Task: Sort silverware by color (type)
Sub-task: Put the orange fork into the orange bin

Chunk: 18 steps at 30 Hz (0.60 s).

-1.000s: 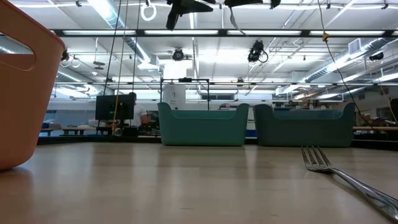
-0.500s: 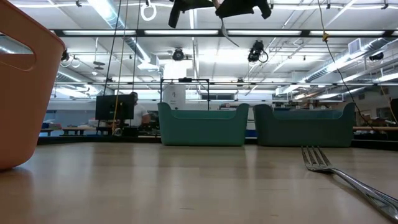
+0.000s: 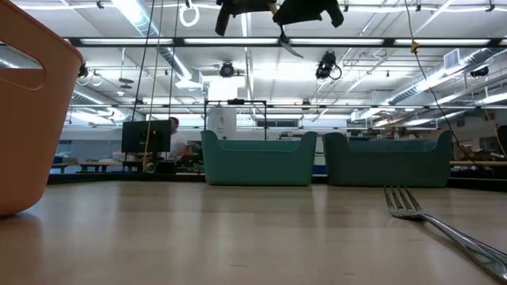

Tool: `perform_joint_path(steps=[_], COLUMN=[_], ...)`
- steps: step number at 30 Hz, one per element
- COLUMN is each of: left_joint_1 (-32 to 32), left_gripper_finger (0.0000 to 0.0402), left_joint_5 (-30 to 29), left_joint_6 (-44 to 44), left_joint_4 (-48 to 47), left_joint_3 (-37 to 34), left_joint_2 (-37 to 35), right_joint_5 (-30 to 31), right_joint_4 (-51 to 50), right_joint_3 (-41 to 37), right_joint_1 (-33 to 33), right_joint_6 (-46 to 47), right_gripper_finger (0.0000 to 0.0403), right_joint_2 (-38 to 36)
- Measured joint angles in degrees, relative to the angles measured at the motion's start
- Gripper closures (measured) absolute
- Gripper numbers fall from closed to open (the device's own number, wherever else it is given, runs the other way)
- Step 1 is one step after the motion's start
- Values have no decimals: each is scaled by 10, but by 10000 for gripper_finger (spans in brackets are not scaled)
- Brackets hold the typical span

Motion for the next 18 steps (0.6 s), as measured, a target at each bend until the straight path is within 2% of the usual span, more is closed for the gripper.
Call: perform_joint_path(steps=[9,13,18], left_joint_1=[-10,-18,-43], left_gripper_finger=[350,350,350], left_joint_5=[0,-1,87], left_joint_6=[17,33,33], left_joint_4=[-5,-57,-176], left_joint_3=[0,1,1], left_joint_2=[0,-11,-54], right_joint_5=[-34,-43,-103], right_joint_4=[3,-3,-38], right_joint_3=[0,-1,-1], right_joint_1=[4,17,30], right_joint_6=[24,22,15], right_gripper_finger=[286,268,266], right_joint_2=[0,-15,-60])
